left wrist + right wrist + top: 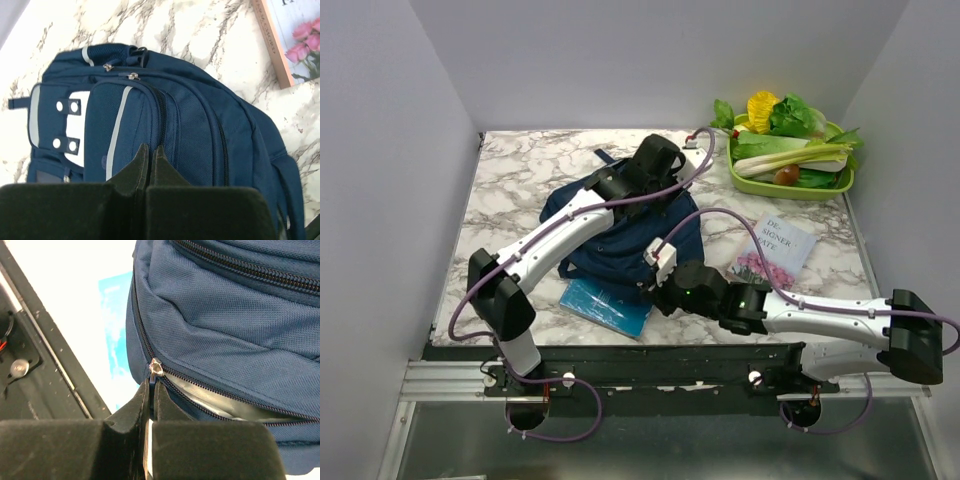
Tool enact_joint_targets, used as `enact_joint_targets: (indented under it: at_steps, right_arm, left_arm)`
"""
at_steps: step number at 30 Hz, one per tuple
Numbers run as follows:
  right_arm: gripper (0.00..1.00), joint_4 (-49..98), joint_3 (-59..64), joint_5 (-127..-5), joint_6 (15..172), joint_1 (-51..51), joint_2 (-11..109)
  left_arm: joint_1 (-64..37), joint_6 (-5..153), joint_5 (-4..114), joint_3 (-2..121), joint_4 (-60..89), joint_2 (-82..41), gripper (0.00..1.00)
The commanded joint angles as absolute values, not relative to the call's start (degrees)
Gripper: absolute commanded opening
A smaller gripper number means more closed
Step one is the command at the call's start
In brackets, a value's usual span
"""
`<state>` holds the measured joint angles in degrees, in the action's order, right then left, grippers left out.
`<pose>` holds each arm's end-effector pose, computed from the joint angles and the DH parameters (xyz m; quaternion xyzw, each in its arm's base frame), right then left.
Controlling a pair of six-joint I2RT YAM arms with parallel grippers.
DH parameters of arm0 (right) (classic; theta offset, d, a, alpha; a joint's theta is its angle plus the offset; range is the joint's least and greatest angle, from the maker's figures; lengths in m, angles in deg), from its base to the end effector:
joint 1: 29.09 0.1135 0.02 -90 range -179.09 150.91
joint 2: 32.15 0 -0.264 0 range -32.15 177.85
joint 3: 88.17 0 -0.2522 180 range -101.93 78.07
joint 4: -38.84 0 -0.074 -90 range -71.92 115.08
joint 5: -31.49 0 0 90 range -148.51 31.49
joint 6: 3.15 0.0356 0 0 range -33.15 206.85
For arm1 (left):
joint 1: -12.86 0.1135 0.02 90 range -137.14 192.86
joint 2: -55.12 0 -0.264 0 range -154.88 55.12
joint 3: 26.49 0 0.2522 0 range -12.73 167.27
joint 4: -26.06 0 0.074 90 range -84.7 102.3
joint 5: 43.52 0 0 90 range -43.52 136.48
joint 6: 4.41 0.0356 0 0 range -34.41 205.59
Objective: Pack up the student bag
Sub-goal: Unzip the student bag at the center of the board.
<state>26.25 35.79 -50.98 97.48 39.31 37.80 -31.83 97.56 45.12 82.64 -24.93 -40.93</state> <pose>0.1045 0.2513 0.2521 -0.3796 0.7596 0.2910 0.4406 0.2707 -0.2666 0.3658 0.4217 0.7933 -0.1134 0.4243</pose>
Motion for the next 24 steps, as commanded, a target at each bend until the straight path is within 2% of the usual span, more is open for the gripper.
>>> enact_joint_targets:
  at_steps: [1, 7, 12, 17, 24]
  right_arm:
    - [0.01, 27.10, 31.76, -47.00, 98.36, 43.15, 40.79]
    - [0.01, 25.26, 26.93, -41.30, 98.62, 43.77, 47.54]
    - [0.01, 12.62, 19.20, -25.75, 102.92, 43.95, 51.69]
    - [0.01, 7.07, 18.66, -12.57, 104.60, 43.77, 50.03]
    - [0.01, 5.13, 21.47, -12.28, 106.71, 36.93, 45.72]
  left_arm:
    - [-29.15, 87.54, 37.96, 95.52, -22.48, -46.55, 0.00]
    - [-28.63, 81.91, 36.56, 100.37, -23.38, -50.08, 0.00]
    - [-27.84, 79.27, 34.18, 102.84, -24.26, -50.35, 0.00]
    - [-25.12, 76.90, 36.63, 103.11, -27.68, -49.56, 0.00]
    - [-24.41, 74.96, 43.65, 102.32, -29.45, -48.15, 0.00]
